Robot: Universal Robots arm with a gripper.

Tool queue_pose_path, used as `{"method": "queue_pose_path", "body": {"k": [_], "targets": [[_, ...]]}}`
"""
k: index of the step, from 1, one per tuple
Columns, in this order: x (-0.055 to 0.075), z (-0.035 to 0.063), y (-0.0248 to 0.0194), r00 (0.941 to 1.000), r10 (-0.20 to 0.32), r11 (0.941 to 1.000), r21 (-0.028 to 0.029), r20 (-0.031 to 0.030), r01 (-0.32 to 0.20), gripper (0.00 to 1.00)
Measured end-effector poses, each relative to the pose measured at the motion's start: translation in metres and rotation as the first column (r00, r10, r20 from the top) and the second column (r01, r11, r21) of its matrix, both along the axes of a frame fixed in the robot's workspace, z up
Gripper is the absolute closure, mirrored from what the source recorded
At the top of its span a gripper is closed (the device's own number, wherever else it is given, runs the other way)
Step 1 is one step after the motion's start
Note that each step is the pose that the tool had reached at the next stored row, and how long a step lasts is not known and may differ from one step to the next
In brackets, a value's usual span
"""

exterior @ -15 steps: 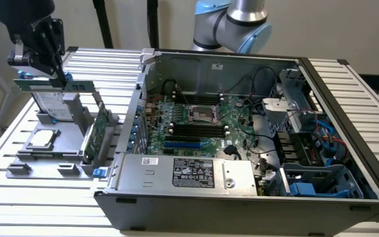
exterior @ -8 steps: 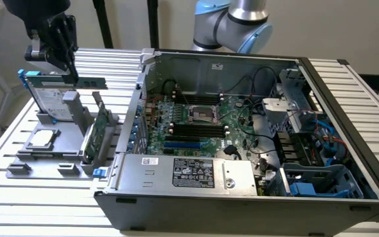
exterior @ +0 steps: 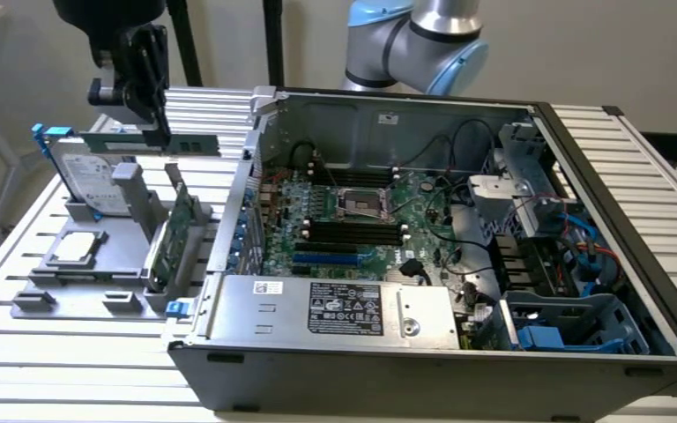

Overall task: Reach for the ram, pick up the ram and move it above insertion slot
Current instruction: 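Pick up the ram and move it above insertion slot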

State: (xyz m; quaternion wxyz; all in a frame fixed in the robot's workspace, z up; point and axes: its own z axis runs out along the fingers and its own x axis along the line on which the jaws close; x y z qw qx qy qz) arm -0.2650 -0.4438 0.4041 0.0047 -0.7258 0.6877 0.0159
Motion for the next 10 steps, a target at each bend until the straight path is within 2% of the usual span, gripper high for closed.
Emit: {"method": "queue_pose_path", "body": {"k": [10], "targets": [[0.037,0.0002,0.0069,1.0,0.0,1.0,0.0024,0.0,0.0,0.87]]}}
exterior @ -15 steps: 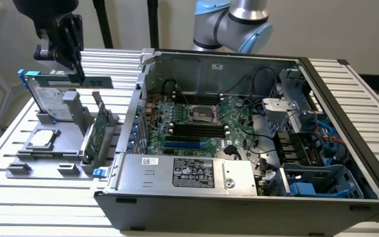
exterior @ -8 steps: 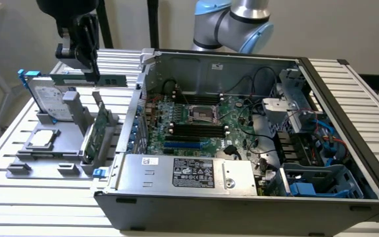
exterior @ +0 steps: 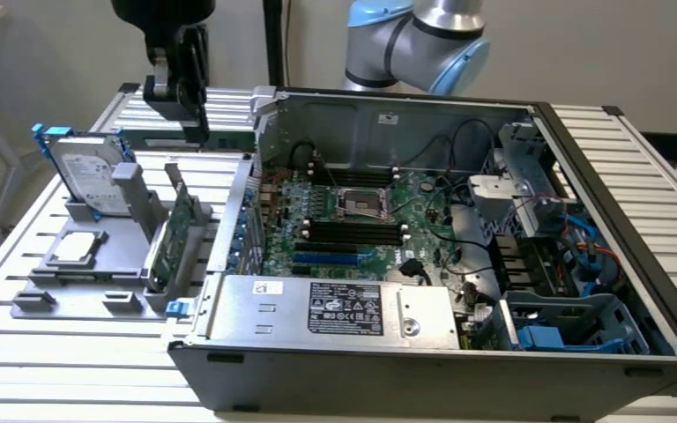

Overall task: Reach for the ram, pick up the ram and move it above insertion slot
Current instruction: 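Pick up the ram and move it above insertion slot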

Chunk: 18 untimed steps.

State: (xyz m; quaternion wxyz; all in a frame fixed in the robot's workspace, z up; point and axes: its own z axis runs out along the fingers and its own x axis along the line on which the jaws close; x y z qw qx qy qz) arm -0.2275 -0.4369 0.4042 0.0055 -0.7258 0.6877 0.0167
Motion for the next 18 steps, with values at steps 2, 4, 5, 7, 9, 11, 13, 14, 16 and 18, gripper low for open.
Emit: {"method": "queue_pose_path", "body": {"k": [2,4,5,7,9,11,13,14,16,18], "targets": [[0.008,0.0,0.0015,1.0,0.0,1.0,0.0007,0.0,0.0,0.87],[0.015,0.0,0.0029,1.0,0.0,1.0,0.0015,0.0,0.0,0.87],[0.019,0.0,0.0037,1.0,0.0,1.0,0.0019,-0.0001,0.0,0.87],[0.027,0.0,0.0051,1.0,0.0,1.0,0.0027,0.0,0.0,0.87],[0.035,0.0,0.0067,1.0,0.0,1.0,0.0034,-0.0001,0.0,0.87],[0.042,0.0,0.0082,1.0,0.0,1.0,0.0039,-0.0003,0.0,0.87],[0.05,0.0,0.0098,1.0,0.0,1.0,0.0048,-0.0003,0.0,0.87],[0.054,0.0,0.0106,1.0,0.0,1.0,0.0051,-0.0004,0.0,0.87],[0.063,0.0,0.0122,1.0,0.0,1.0,0.0061,-0.0006,0.0,0.87],[0.071,-0.0001,0.014,1.0,0.0,1.0,0.0072,-0.0012,0.0,0.87]]}}
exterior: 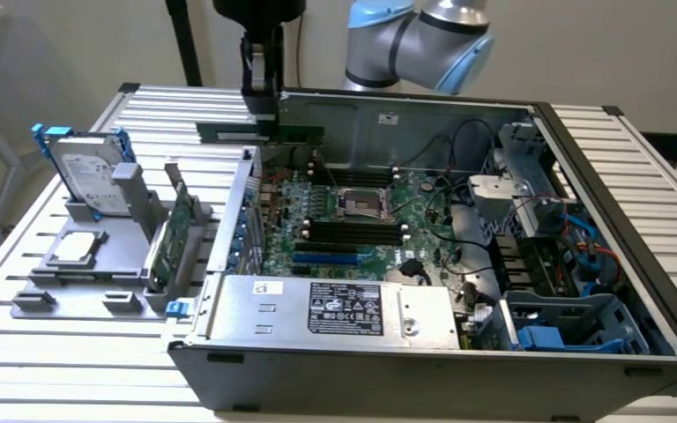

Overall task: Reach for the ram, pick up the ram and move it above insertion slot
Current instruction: 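Pick up the ram and move it above insertion slot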

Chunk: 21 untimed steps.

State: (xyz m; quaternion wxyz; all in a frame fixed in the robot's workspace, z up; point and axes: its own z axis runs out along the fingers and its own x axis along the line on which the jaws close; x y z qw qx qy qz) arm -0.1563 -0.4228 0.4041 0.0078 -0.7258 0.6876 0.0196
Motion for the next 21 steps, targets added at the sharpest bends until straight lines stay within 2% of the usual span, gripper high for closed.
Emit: {"method": "queue_pose_path", "body": {"k": [5,13,21], "targets": [[0.022,-0.0012,0.0044,1.0,0.0,1.0,0.0064,-0.0027,0.0,0.87],[0.059,-0.0051,0.0122,1.0,0.0,0.9999,0.0103,-0.0059,0.0,0.87],[0.084,-0.0114,0.0272,1.0,0.0,0.9999,0.0104,-0.006,0.0,0.87]]}}
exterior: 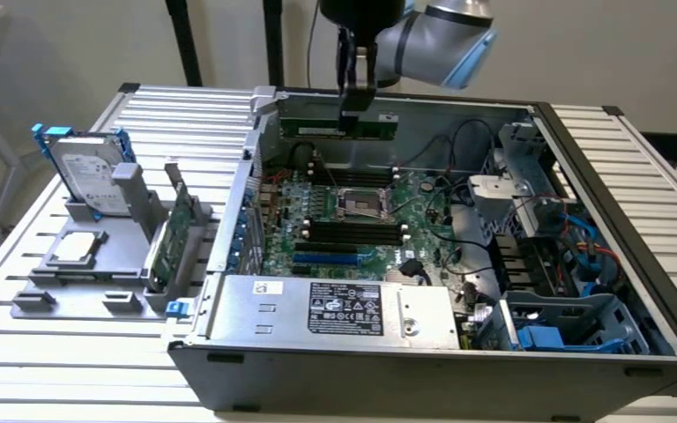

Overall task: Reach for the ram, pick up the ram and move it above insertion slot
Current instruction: 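Pick up the ram and move it above insertion slot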

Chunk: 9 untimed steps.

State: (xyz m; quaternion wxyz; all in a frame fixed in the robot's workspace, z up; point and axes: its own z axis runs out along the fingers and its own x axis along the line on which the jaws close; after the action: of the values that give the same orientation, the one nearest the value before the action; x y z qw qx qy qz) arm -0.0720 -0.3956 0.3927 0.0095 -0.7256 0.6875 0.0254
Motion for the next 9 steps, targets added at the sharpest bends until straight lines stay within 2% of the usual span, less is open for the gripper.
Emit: {"method": "queue_pose_path", "body": {"k": [9], "targets": [[0.016,-0.0082,0.0082,1.0,-0.001,1.0,0.0046,0.0001,0.001,0.87]]}}
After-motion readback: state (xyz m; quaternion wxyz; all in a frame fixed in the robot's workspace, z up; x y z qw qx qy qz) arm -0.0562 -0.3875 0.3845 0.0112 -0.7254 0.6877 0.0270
